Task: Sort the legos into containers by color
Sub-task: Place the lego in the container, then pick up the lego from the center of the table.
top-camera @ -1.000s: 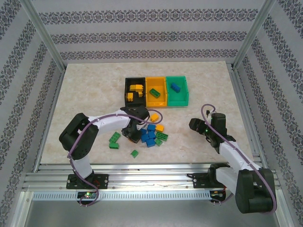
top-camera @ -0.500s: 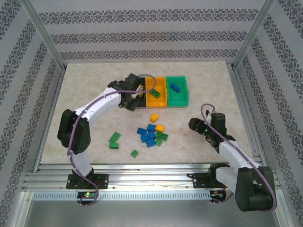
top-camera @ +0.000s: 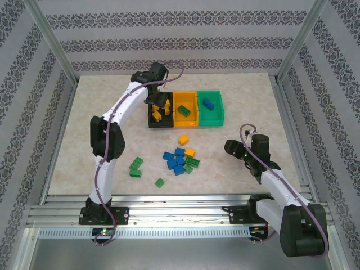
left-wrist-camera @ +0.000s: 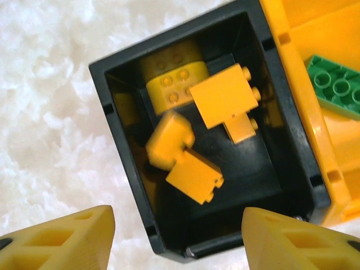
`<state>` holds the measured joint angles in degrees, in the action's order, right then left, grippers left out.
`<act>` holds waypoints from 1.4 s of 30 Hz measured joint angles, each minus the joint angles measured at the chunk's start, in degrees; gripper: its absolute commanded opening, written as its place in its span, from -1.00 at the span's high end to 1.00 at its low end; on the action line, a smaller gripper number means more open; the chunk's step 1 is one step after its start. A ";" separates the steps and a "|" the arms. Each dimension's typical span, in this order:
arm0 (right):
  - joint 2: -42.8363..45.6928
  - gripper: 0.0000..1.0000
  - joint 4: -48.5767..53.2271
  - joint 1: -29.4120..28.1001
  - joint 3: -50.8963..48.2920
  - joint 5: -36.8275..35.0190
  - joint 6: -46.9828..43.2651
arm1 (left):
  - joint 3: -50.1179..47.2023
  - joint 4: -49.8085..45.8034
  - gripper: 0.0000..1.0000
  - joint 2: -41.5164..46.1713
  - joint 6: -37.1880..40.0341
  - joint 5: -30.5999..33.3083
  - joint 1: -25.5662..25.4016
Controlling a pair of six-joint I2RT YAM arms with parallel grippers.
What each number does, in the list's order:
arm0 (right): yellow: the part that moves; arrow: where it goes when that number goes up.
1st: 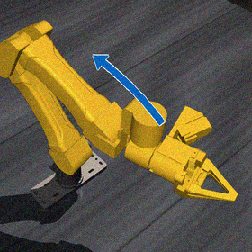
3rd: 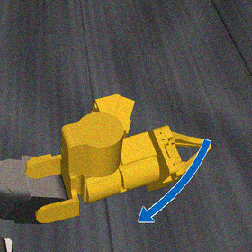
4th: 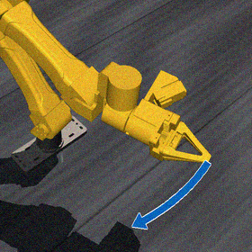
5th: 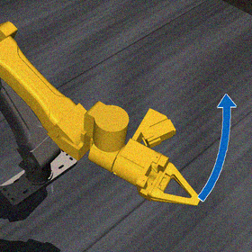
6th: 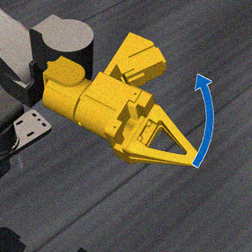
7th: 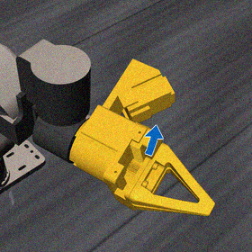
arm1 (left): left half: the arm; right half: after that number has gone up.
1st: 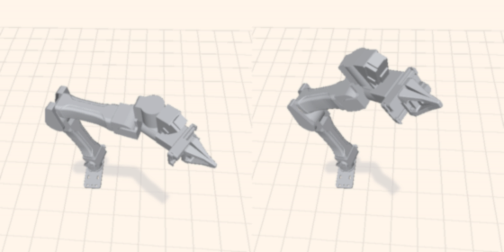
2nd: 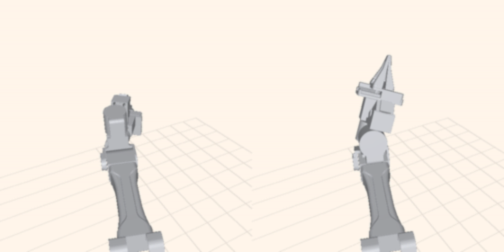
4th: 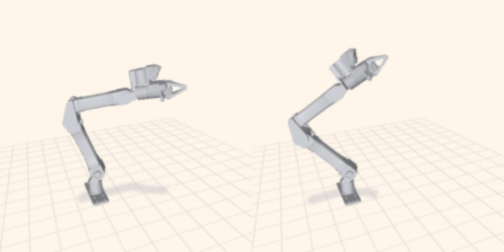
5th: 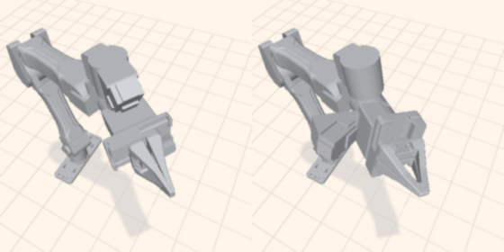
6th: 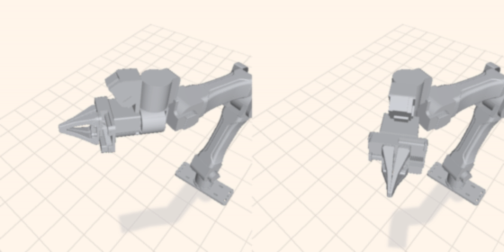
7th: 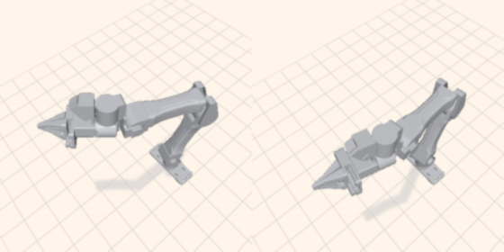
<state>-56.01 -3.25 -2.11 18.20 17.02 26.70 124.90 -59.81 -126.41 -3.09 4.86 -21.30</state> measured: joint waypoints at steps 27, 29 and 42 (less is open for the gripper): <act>-36.02 -0.40 7.34 -32.28 31.58 -7.21 -4.24 | -41.64 9.62 -0.25 30.16 -3.82 -23.61 13.44; -38.27 -0.40 8.66 -32.28 34.56 -7.52 -5.09 | -42.77 10.97 -0.25 30.47 -4.02 -24.11 13.44; -50.58 -0.30 15.67 -32.94 47.69 -9.27 -9.62 | -46.42 14.36 -0.25 30.69 -6.54 -26.10 13.44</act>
<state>-106.59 12.43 -35.05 65.89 7.75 17.08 78.48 -45.45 -95.72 -9.63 -21.23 -7.86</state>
